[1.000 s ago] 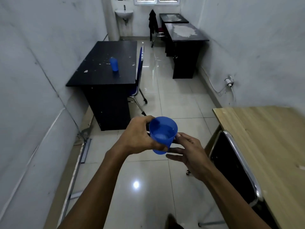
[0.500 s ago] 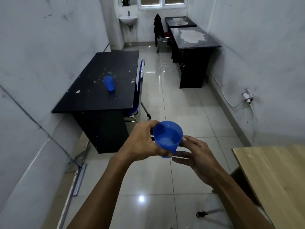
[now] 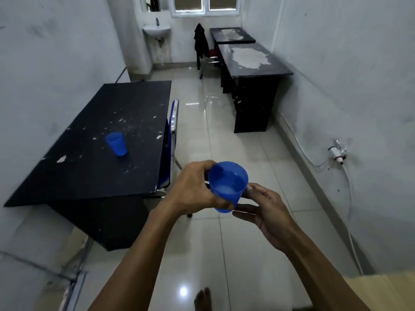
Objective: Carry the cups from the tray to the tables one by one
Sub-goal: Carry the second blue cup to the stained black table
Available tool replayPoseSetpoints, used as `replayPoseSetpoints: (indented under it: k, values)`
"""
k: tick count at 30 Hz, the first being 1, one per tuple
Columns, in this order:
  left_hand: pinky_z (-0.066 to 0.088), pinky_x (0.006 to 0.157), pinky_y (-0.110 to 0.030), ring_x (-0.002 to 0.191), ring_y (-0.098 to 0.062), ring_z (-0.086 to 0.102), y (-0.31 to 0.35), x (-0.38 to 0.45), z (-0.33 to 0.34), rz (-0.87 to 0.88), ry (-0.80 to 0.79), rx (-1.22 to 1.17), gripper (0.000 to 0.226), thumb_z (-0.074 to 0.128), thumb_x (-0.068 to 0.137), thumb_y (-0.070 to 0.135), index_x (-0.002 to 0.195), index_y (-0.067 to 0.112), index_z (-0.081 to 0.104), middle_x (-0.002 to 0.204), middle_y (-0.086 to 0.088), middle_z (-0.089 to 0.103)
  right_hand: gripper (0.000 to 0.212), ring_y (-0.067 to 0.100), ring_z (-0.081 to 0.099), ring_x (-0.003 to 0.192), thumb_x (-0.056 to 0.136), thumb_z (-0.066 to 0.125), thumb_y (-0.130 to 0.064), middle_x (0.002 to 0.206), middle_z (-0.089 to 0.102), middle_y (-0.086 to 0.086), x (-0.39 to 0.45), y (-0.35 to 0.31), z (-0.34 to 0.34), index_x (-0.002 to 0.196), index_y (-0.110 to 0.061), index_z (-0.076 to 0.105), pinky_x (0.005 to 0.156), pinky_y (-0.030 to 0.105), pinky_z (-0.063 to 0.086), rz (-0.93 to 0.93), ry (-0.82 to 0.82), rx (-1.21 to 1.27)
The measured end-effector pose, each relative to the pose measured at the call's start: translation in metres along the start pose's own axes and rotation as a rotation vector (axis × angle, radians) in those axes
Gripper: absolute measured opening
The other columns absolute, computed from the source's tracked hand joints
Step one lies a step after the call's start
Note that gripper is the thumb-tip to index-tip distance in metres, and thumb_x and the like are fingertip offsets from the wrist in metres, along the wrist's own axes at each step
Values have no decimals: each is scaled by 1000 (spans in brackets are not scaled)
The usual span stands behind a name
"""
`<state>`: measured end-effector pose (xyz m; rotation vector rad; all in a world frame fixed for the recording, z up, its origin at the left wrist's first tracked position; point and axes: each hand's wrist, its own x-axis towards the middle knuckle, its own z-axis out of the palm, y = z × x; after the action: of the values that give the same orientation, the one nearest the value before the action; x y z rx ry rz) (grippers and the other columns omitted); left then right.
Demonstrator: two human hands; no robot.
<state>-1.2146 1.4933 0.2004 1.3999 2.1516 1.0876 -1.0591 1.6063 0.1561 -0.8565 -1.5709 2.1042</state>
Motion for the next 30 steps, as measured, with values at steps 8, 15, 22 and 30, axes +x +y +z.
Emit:
replayPoseSetpoints:
  k: [8, 15, 22, 30]
  values:
    - [51, 75, -6, 97, -5, 63, -32, 158, -38, 55, -41, -30, 78, 94, 54, 28, 122, 13, 60, 110, 6, 65, 24, 33, 73, 94, 99, 48, -21, 103, 76, 6, 142, -55, -5, 113, -17, 67, 88, 47, 58, -37, 56, 15]
    - [51, 77, -8, 102, -9, 64, -64, 295, -45, 56, -62, -26, 81, 95, 54, 31, 125, 14, 60, 114, 5, 66, 22, 32, 74, 93, 99, 49, -20, 103, 75, 6, 269, -88, -27, 111, -18, 67, 84, 45, 59, -41, 90, 49]
    - [50, 76, -4, 97, -7, 63, -90, 444, -30, 37, -38, -29, 78, 95, 55, 27, 124, 16, 60, 112, 7, 65, 26, 37, 72, 97, 100, 48, -17, 115, 70, 15, 417, -121, -77, 120, -11, 65, 92, 51, 55, -24, 73, 70]
    - [54, 75, -10, 95, -4, 64, -106, 611, -29, -20, 16, -61, 73, 94, 55, 27, 119, 19, 62, 106, 9, 67, 24, 38, 71, 100, 100, 49, -17, 115, 71, 13, 578, -185, -128, 117, -15, 66, 93, 49, 55, 14, -7, 42]
